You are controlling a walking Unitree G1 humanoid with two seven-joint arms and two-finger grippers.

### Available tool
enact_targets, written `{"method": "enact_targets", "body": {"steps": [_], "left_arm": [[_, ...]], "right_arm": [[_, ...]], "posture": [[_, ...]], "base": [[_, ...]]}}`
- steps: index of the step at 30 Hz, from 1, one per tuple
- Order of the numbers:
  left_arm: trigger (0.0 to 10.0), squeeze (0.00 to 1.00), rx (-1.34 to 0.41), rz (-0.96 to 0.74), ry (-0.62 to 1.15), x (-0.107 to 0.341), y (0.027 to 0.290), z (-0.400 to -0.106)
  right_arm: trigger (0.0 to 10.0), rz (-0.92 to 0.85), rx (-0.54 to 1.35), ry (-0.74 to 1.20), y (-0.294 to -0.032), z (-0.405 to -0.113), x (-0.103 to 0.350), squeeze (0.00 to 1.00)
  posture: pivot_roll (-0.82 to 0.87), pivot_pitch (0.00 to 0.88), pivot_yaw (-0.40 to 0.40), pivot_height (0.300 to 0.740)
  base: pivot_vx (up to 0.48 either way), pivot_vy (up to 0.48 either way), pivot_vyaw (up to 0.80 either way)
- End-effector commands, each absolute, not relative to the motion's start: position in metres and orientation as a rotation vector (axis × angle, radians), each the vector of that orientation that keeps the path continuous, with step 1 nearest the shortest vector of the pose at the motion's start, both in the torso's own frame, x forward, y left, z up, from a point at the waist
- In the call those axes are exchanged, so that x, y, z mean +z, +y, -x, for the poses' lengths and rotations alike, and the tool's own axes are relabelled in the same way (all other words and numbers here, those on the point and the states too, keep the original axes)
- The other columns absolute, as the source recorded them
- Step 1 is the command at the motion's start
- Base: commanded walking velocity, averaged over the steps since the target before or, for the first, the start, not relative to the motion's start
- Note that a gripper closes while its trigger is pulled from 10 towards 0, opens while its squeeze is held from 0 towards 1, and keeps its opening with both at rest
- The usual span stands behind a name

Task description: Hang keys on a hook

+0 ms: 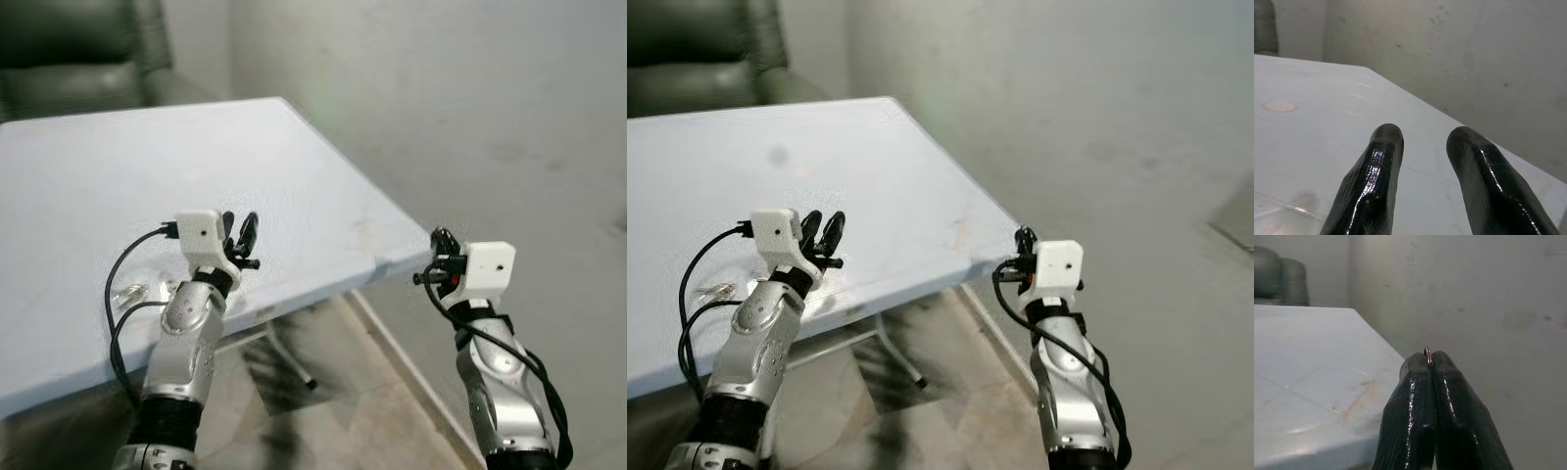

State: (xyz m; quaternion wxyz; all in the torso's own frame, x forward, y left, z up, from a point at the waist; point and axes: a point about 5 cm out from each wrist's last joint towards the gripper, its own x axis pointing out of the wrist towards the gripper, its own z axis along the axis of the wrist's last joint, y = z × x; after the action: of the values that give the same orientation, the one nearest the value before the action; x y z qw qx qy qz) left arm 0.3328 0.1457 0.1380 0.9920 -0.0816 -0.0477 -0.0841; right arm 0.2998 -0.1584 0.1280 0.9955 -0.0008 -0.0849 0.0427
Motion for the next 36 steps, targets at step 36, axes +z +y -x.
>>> {"method": "enact_targets", "body": {"steps": [36], "left_arm": [[10.0, 0.00, -0.177, 0.151, -0.098, 0.1395, 0.1370, -0.3341]], "right_arm": [[10.0, 0.018, 0.050, -0.180, -0.1664, -0.3027, 0.1327, 0.00]], "posture": [[0.13, 0.016, -0.079, 0.740]], "base": [[0.000, 0.000, -0.76]]}}
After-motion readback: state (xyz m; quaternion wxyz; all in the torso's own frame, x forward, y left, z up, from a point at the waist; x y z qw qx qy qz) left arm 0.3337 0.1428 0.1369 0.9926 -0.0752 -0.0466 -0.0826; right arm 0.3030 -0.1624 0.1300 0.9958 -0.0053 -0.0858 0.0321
